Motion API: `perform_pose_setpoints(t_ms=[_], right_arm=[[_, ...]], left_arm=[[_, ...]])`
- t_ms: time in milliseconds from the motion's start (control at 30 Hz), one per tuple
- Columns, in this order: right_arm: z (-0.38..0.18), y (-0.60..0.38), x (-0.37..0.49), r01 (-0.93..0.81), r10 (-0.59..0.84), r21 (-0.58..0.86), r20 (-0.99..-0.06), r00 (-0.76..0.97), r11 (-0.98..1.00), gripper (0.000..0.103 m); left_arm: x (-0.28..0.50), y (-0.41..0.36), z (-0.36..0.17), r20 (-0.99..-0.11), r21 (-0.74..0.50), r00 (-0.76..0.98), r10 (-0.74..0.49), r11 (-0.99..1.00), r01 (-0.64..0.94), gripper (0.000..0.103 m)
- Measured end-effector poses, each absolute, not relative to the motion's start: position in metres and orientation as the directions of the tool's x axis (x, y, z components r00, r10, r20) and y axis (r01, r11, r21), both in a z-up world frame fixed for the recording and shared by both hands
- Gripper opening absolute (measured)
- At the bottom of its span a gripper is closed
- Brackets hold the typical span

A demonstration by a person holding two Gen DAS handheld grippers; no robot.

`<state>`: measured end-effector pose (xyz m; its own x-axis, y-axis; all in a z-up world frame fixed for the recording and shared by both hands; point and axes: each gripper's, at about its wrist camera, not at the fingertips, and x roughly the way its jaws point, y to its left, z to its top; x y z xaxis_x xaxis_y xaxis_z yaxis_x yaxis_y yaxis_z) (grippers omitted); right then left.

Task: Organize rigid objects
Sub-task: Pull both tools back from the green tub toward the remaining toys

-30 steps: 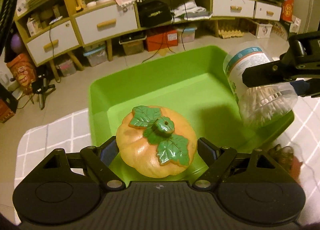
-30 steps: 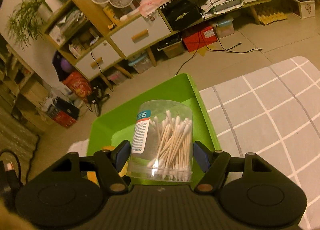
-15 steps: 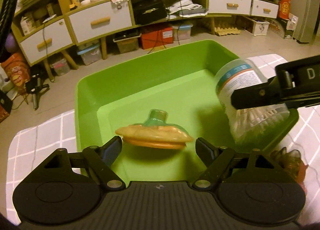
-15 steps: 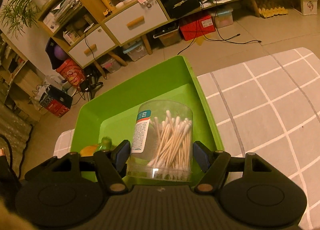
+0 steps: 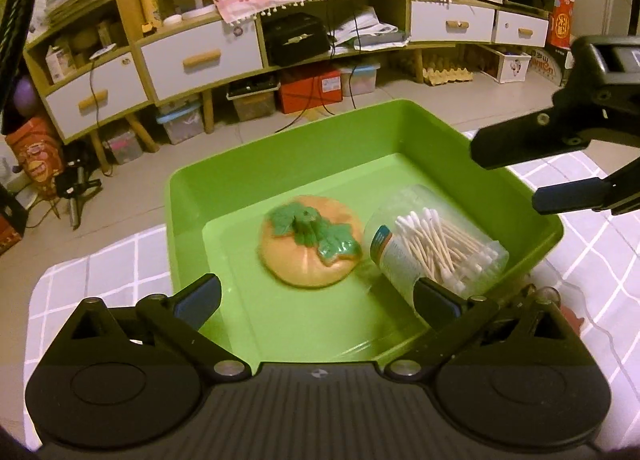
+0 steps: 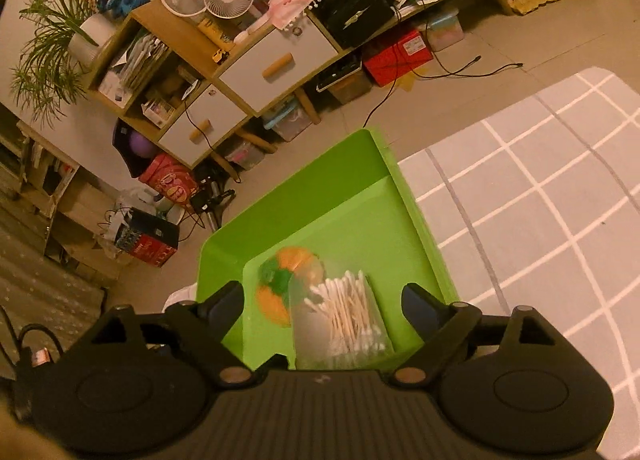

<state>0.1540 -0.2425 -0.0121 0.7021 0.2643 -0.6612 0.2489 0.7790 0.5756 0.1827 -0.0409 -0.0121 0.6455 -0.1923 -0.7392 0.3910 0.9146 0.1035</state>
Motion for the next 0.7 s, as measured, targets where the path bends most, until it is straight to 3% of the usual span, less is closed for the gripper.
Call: perform_pose_setpoints(t_ms=[700], right_arm=[[0.028, -0.219, 0.079, 0.264, 0.194, 0.505, -0.685, 0.703, 0.822, 0.058]], left_arm=[[0.116, -0.013, 0.021, -0.729, 0.086, 0.657, -0.192, 0.927, 0.366, 0.101]])
